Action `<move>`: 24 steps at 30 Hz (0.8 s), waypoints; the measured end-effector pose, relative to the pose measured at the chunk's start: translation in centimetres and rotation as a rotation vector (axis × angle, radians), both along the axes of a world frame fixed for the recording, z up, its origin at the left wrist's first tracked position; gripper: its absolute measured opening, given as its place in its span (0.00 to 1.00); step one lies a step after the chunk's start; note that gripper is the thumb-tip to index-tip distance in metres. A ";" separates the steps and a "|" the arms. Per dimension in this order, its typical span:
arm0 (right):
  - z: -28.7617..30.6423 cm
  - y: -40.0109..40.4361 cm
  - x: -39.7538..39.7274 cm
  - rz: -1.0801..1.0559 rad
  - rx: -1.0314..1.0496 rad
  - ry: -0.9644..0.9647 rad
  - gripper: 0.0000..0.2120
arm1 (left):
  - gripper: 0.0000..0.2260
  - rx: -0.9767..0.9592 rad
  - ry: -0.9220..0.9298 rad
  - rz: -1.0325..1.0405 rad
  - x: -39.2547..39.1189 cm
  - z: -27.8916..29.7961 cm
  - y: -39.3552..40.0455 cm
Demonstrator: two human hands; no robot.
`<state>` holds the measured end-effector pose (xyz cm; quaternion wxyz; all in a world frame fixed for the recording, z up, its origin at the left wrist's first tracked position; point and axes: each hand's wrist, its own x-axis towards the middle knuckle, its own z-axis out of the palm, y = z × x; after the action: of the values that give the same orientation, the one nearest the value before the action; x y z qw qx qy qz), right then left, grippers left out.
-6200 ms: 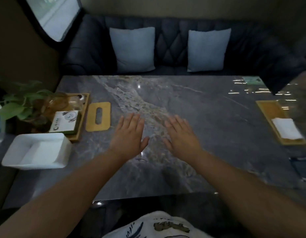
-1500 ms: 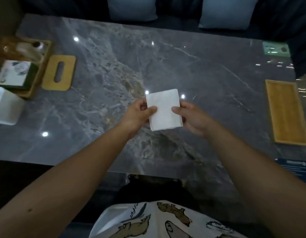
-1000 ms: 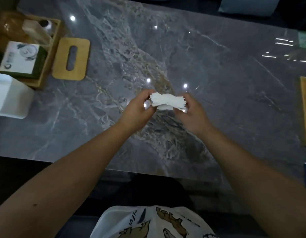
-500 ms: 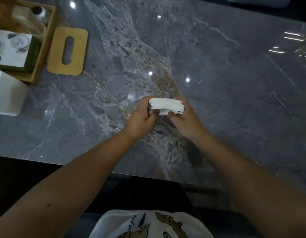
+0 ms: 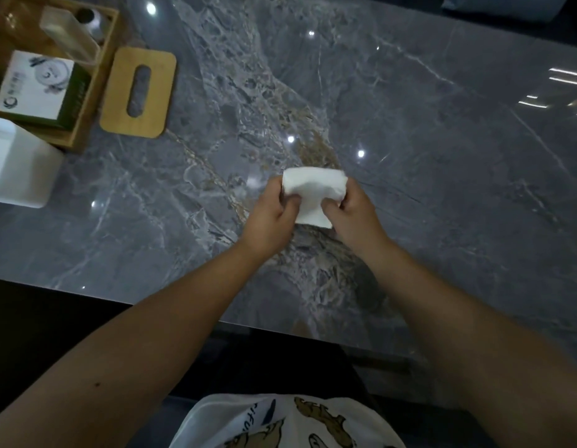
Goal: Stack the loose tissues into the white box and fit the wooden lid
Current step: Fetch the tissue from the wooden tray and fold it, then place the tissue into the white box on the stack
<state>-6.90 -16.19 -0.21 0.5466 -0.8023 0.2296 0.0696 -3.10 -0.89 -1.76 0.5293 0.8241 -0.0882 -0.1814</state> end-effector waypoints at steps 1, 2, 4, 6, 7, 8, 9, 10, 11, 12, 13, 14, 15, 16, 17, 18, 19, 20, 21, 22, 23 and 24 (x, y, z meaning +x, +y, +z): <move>0.4 -0.2 0.2 -0.011 0.048 -0.001 0.15 | 0.12 0.007 0.017 0.032 0.1 0.5 0.0; 1.0 -0.4 0.3 -0.029 0.111 0.000 0.15 | 0.12 0.005 0.029 0.062 0.3 1.1 0.0; 2.4 -0.7 0.7 -0.053 0.234 0.011 0.15 | 0.10 -0.039 0.069 0.117 0.7 2.6 0.1; 3.8 -1.0 1.0 -0.050 0.321 0.028 0.15 | 0.06 -0.102 0.144 0.168 1.0 4.2 0.2; 4.5 -1.0 1.2 -0.047 0.362 0.032 0.14 | 0.06 -0.135 0.186 0.189 1.1 5.1 0.3; 5.3 -1.0 1.4 -0.043 0.401 0.037 0.13 | 0.06 -0.167 0.230 0.207 1.1 5.9 0.4; 6.1 -0.9 1.5 -0.037 0.441 0.043 0.12 | 0.06 -0.194 0.274 0.222 1.1 6.7 0.6; 6.8 -0.9 1.6 -0.025 0.470 0.055 0.11 | 0.07 -0.215 0.311 0.236 1.0 7.4 0.9; 7.4 -0.8 1.7 -0.002 0.487 0.066 0.10 | 0.07 -0.224 0.339 0.249 0.7 8.0 1.3; 7.9 -0.6 1.7 0.030 0.489 0.080 0.09 | 0.06 -0.224 0.356 0.266 0.5 8.6 1.7; 8.4 -0.5 1.8 0.069 0.488 0.096 0.09 | 0.06 -0.220 0.362 0.291 0.2 9.1 2.2; 8.8 -0.3 1.9 0.105 0.483 0.112 0.08 | 0.06 -0.221 0.363 0.320 -0.2 9.5 2.7; 9.2 0.0 2.1 0.138 0.471 0.122 0.08 | 0.07 -0.227 0.363 0.346 -0.6 10.0 3.2; 9.5 0.4 2.3 0.167 0.453 0.127 0.08 | 0.08 -0.237 0.361 0.367 -0.9 10.3 3.9; 9.9 1.0 2.6 0.199 0.425 0.130 0.08 | 0.09 -0.247 0.360 0.389 -1.2 10.6 4.5; 10.1 1.7 2.9 0.231 0.398 0.133 0.08 | 0.10 -0.259 0.364 0.415 -1.6 10.9 5.3; 10.3 2.6 3.3 0.265 0.373 0.135 0.07 | 0.10 -0.273 0.371 0.448 -1.9 11.1 6.2; 10.5 3.6 3.6 0.298 0.357 0.135 0.06 | 0.10 -0.290 0.378 0.485 -2.2 11.3 7.0; 10.6 4.6 4.0 0.331 0.344 0.133 0.06 | 0.09 -0.306 0.382 0.522 -2.5 11.4 8.0; 10.8 5.7 4.4 0.362 0.332 0.129 0.06 | 0.07 -0.320 0.380 0.557 -2.6 11.5 9.0; 11.0 6.9 4.9 0.393 0.312 0.124 0.06 | 0.05 -0.326 0.374 0.592 -2.7 11.7 10.1; 11.2 8.2 5.3 0.423 0.291 0.119 0.06 | 0.05 -0.328 0.367 0.630 -2.8 11.7 11.3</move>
<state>-1.56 -7.98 10.98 0.6151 -0.7399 0.0758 0.2616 -5.85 10.39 9.95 0.6904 0.6694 0.2371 -0.1379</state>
